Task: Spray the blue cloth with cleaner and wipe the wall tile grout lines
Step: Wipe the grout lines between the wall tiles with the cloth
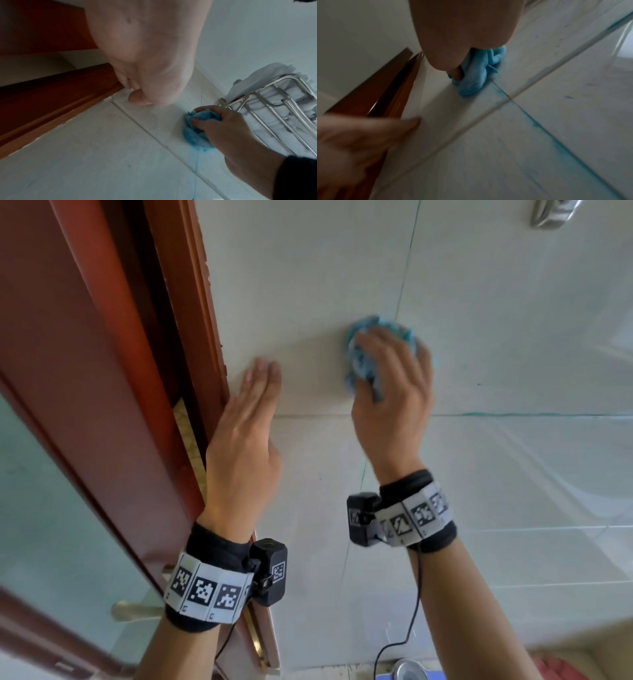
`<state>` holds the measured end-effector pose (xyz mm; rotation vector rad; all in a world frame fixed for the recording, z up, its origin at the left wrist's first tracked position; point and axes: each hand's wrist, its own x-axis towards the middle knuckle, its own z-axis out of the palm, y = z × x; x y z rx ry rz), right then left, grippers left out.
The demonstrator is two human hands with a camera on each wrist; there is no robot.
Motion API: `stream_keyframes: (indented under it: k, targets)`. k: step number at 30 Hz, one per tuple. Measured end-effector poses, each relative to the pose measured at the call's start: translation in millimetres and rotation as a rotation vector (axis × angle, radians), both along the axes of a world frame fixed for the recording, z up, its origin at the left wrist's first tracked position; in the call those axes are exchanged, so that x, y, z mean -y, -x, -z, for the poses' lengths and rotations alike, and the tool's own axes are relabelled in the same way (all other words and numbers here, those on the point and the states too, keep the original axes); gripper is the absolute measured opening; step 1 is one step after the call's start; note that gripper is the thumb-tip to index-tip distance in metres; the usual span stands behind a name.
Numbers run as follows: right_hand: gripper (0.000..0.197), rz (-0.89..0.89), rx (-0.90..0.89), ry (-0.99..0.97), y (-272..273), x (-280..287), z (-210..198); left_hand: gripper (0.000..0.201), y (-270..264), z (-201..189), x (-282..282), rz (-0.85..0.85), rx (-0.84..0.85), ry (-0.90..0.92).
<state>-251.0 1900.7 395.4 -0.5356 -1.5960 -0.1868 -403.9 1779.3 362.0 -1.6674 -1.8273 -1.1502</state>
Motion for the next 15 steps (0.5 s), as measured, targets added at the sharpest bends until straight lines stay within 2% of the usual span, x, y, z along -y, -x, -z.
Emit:
stream_keyframes:
  k: [3,5,11,15]
  targets:
    - [0.036,0.041,-0.068,0.003,10.2,-0.3,-10.1,0.086,-0.3,-0.1,1.5,-0.005,0.015,0.016]
    - [0.035,0.041,-0.012,-0.042,19.4,4.1,12.4,0.086,-0.1,0.0,2.2,-0.005,0.017,0.028]
    - [0.032,-0.007,0.260,-0.113,35.8,19.5,114.5,0.084,-0.9,1.7,0.7,-0.028,0.020,0.032]
    - [0.034,-0.037,0.335,-0.108,31.3,19.6,120.5,0.083,-2.8,3.1,1.7,-0.041,0.017,0.051]
